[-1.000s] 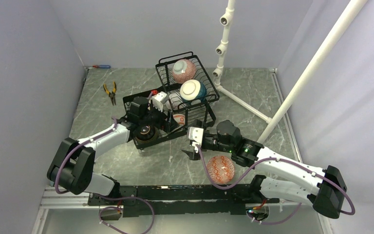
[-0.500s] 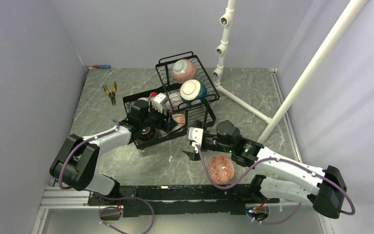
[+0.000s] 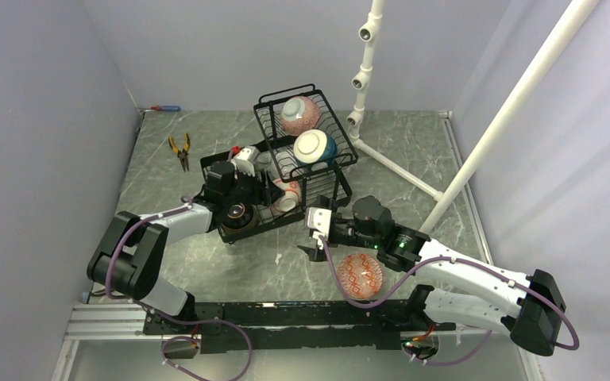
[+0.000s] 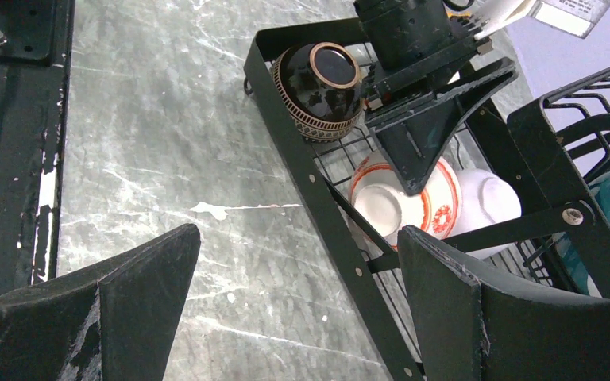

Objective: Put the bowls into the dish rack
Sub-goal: Turn the bowl upside down on the dish rack.

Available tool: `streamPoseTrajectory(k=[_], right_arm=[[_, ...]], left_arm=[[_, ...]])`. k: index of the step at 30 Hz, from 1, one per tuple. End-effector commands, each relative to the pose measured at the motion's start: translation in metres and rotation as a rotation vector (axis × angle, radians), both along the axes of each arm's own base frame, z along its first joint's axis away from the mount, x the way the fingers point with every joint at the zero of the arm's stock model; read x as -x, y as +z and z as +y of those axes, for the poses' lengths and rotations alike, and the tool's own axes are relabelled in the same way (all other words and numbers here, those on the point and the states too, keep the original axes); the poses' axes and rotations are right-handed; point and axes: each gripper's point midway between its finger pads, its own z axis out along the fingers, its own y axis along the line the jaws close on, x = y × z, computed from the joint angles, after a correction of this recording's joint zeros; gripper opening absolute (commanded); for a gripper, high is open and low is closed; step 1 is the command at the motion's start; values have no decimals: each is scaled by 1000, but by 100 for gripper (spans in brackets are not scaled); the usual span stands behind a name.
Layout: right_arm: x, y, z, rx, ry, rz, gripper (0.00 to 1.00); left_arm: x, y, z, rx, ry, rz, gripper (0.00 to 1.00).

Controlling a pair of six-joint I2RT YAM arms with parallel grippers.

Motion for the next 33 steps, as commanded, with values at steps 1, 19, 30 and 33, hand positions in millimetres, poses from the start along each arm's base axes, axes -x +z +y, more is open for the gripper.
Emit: streamPoseTrajectory(k=[1,19,30,33], right_arm=[[1,28,4,-59,18,-43,100],[8,26,10,-62,70,-40,100],[6,28,7,-64,57,-49,100],[6,28,7,-65,57,-48,100]], left_arm=[[-12,-24,23,-16,131,97,71],[-27,-32,40,-152,200,146,85],[-20,-23,-11,-48,47,134,80],[-18,-24,-25,-3,22,141,74]])
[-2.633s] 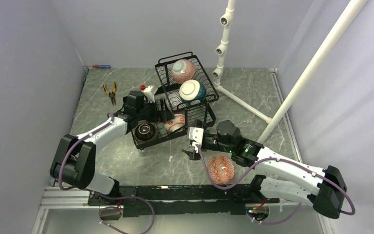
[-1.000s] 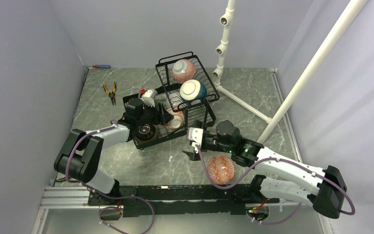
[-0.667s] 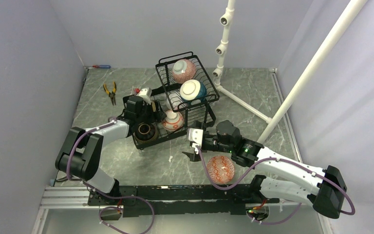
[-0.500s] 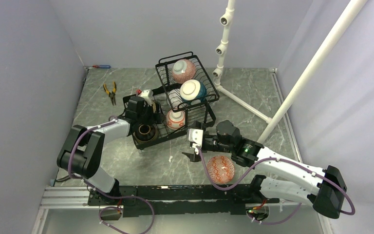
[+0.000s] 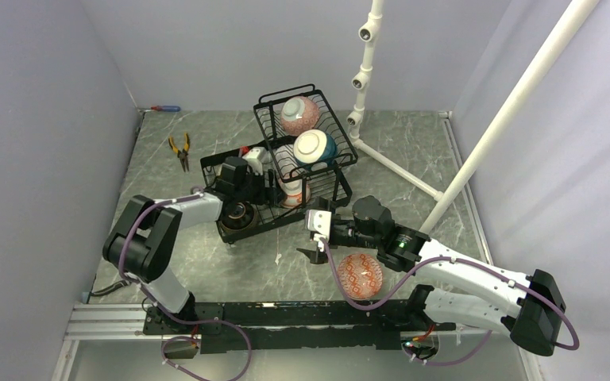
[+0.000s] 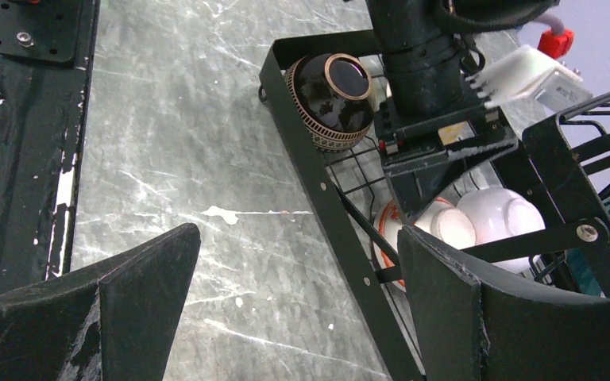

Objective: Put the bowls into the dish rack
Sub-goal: Turn the bowl upside down on the dish rack.

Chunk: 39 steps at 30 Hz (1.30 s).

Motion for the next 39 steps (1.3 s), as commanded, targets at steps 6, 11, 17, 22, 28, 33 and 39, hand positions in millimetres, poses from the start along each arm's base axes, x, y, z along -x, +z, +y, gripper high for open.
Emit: streamPoseTrajectory(k=[6,11,17,22,28,33,39], right_arm=[[-1,27,3,-58,9,-47,100],[0,27,0,-58,2,-49,100],[0,30,-3,-63,-6,-54,100],[0,30,-5,-60,-14,-57,100],[1,30,-7,-61,-15,-59,100],[4,29,-6,-78,-6,-55,100],[6,29,-6,-95,-5,-45,100]], left_arm=[[-5,14,-46,231,-68,-60,68],[-15,17,-54,320,-53,-129,65],[-25,12,-79,337,-93,-126,64],[-29,12,-87,358,-99,-133,64],[-29,21,-73,320,-64,-173,67],[-40,35,-37,266,51,-200,69],[-60,36,-6,241,144,-194,69]])
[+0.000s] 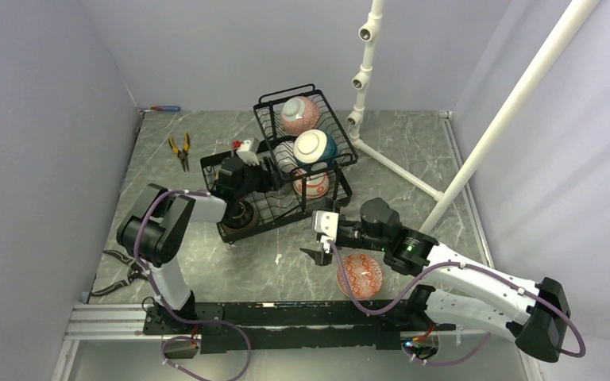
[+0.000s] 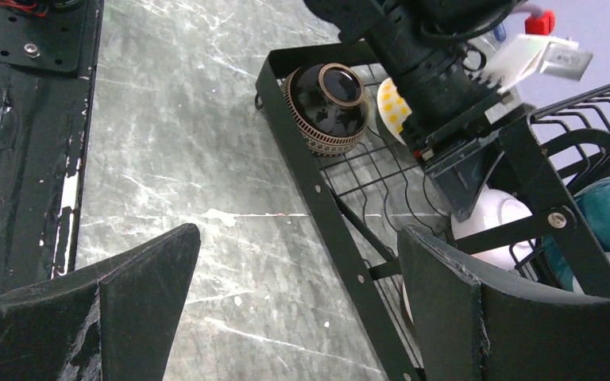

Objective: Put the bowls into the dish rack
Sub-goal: Turn the bowl upside down on the dish rack, then adjust the bowl in the dish rack.

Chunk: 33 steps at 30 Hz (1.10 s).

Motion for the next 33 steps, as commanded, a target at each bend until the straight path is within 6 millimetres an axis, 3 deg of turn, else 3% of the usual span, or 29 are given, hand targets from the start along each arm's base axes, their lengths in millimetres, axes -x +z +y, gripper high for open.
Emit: streamPoseTrajectory(k=[1,9,17,23,28,33], right_arm=[[1,16,2,-65,1,-23,100],[5,14,1,-71,8,-2,100],[4,20,-3,-78,-4,-22,100],[3,21,-7,-73,-17,-30,100],[4,23,-9,-83,-20,-39,100],[8,31,-9,-120,-10,-46,100]], left_arm=[[-22,9,23,-18,77,-26,69],[-58,4,15,19,47,-13,70],[-79,-1,-23,141,-88,-7,71],[-70,15,-31,152,-147,-104,72],[-52,28,-5,62,-71,-154,74],[-18,42,22,26,-27,-193,75]])
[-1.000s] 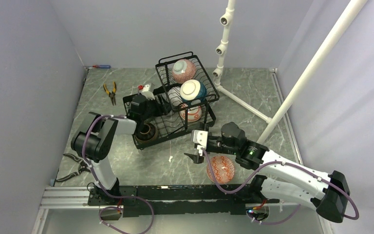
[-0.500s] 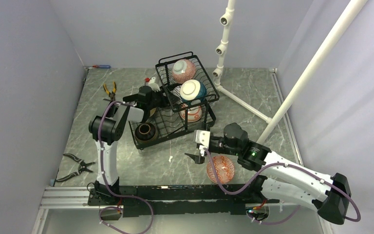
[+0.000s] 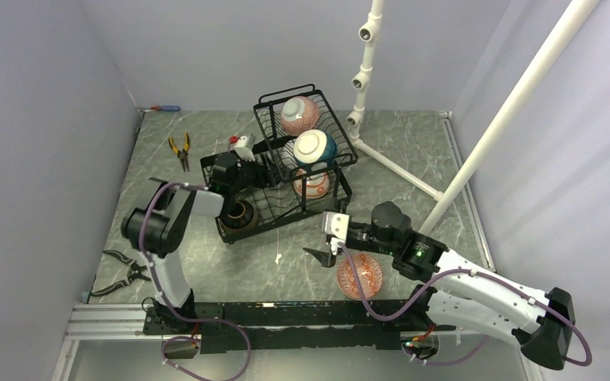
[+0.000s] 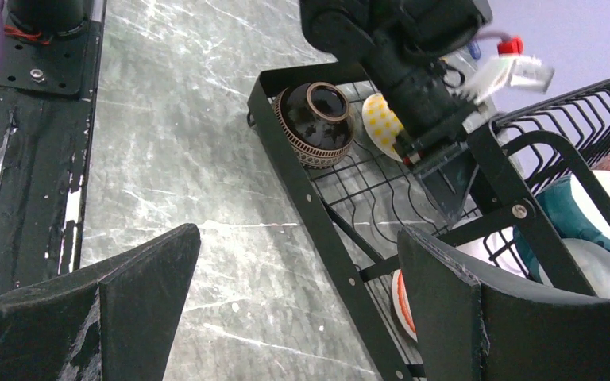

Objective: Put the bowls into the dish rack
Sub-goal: Adjust the bowl in the dish rack.

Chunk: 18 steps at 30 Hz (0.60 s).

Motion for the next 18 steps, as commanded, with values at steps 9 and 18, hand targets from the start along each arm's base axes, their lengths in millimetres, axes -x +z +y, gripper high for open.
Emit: streamPoseTrajectory(k=[9,18], right_arm=[[1,15,0,-92,-19,5,100],[-10,0,-5,-208,-190,249,100]], left_arm=[[74,82,51,-85,79,-198,77],[140,106,102,-279,159,-209,95]])
